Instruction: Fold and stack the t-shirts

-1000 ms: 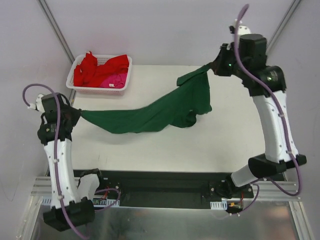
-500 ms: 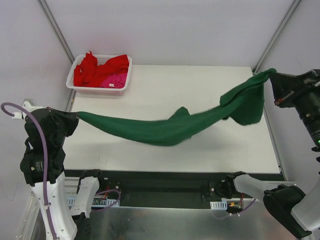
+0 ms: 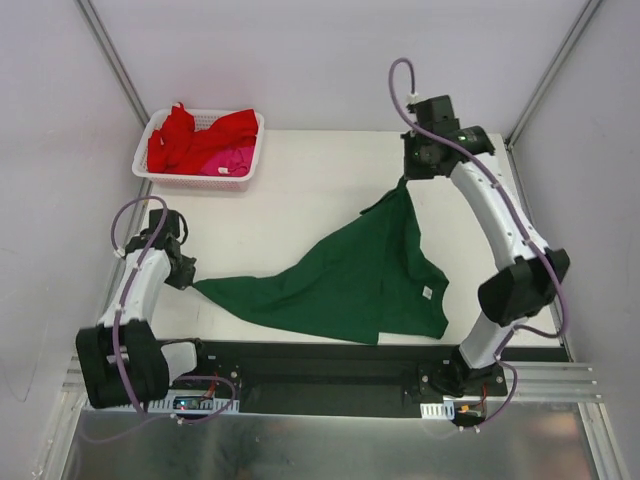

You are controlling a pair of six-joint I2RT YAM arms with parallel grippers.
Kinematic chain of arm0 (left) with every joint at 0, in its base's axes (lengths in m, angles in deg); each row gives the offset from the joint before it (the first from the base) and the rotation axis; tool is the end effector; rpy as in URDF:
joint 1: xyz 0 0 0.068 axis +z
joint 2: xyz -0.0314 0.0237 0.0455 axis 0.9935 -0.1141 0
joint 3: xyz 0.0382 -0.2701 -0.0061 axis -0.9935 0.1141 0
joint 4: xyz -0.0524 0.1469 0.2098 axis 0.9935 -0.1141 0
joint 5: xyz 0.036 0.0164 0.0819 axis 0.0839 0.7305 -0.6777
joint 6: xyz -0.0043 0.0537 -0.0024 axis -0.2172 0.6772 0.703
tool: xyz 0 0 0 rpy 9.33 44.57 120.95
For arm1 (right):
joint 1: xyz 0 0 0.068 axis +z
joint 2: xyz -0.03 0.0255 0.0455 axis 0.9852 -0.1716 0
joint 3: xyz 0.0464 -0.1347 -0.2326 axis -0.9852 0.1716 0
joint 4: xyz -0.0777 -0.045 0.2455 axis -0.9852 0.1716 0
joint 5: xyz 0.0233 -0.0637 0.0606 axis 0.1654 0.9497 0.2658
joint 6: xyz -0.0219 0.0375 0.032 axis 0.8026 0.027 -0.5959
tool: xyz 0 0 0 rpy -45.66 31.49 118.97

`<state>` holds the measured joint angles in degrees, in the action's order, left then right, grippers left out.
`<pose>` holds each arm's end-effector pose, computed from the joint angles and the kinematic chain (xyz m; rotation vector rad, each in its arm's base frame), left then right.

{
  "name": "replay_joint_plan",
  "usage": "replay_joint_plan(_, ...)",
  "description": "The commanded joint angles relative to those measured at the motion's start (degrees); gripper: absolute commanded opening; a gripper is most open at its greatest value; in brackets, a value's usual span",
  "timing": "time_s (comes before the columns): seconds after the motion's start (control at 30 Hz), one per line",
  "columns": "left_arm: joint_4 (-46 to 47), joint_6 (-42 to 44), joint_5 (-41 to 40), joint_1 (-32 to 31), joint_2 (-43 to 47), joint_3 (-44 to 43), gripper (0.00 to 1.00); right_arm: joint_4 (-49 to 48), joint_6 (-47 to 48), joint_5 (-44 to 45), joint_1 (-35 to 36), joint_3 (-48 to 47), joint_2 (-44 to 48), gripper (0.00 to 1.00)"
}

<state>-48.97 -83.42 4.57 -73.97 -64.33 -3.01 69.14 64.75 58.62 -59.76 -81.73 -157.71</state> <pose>0.1968 0.0407 0.2298 -1.4857 2.1645 0.0114 0.3348 0.1198 0.4216 -0.4309 2.2164 0.0101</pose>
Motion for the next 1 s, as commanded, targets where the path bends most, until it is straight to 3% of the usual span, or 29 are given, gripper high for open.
replay_joint_plan(0.0, 10.0, -1.8, -7.2, 0.6, -11.2, 0.3, 0.00, -9.2, 0.6, -1.8, -0.3, 1.1, -5.1, 0.01)
replay_joint_plan(0.17, 11.1, 1.0, -10.0, 2.1, -23.1, -6.5, 0.00, -9.5, 0.3, -4.0, -0.4, -2.7, -16.7, 0.01)
replay_joint_plan(0.2, 11.1, 1.7, -10.0, 2.5, -23.9, -7.6, 0.05, -9.7, 0.2, -4.0, -0.4, -3.2, -18.3, 0.01)
replay_joint_plan(0.23, 11.1, 2.4, -9.9, 2.9, -24.4, -8.6, 0.17, -10.1, 0.3, -3.9, -0.4, -3.3, -18.9, 0.01)
replay_joint_plan(0.27, 11.0, 4.7, -9.9, 3.1, -24.4, -10.5, 0.64, -11.3, 0.3, -3.7, -0.5, -3.0, -19.2, 0.01)
replay_joint_plan(0.3, 10.9, 6.2, -9.4, 3.0, -24.1, -11.5, 0.85, -12.1, 1.0, -3.7, -0.8, -2.7, -19.6, 0.01)
replay_joint_plan(0.33, 10.8, 9.3, -8.6, 3.1, -22.5, -13.1, 0.99, -12.8, 1.0, -3.8, -0.9, -3.0, -19.9, 0.01)
replay_joint_plan(0.43, 9.9, 15.3, -2.5, 2.7, -14.3, -14.9, 0.99, -12.8, 0.9, -4.4, -1.8, -3.7, -21.0, 0.01)
replay_joint_plan(0.5, 9.4, 18.4, -0.8, -2.2, -8.8, -15.4, 0.99, -12.9, 0.2, -5.3, -2.3, -4.1, -21.5, 0.01)
replay_joint_plan(0.53, 9.4, 22.3, 0.3, -5.4, -4.4, -16.3, 0.98, -13.2, -0.3, -5.7, -3.1, -4.1, -22.0, 0.01)
replay_joint_plan(0.57, 8.7, 23.6, 1.2, -13.4, -2.7, -16.7, 0.96, -13.3, -1.1, -6.1, -3.5, -4.3, -22.2, 0.01)
replay_joint_plan(0.67, 8.0, 21.0, 5.9, -26.7, -0.5, -15.8, 0.91, -12.8, -1.2, -5.8, -4.3, -4.2, -22.7, 0.01)
replay_joint_plan(0.7, 8.0, 19.1, 5.5, -36.2, -0.9, -15.2, 0.89, -12.5, -0.8, -5.7, -4.3, -3.7, -22.6, 0.01)
replay_joint_plan(0.77, 8.2, 14.1, 1.3, -47.2, -5.1, -14.7, 0.86, -12.1, 0.3, -5.0, -4.3, -2.1, -20.9, 0.01)
replay_joint_plan(0.8, 8.1, 12.8, -0.4, -56.7, -7.5, -16.3, 0.85, -12.1, 0.5, -4.6, -4.3, 0.1, -20.0, 0.01)
replay_joint_plan(0.97, 7.9, 12.9, -4.9, -75.5, -25.3, -25.6, 0.81, -13.2, 1.0, -3.2, -4.6, 4.3, -17.2, 0.01)
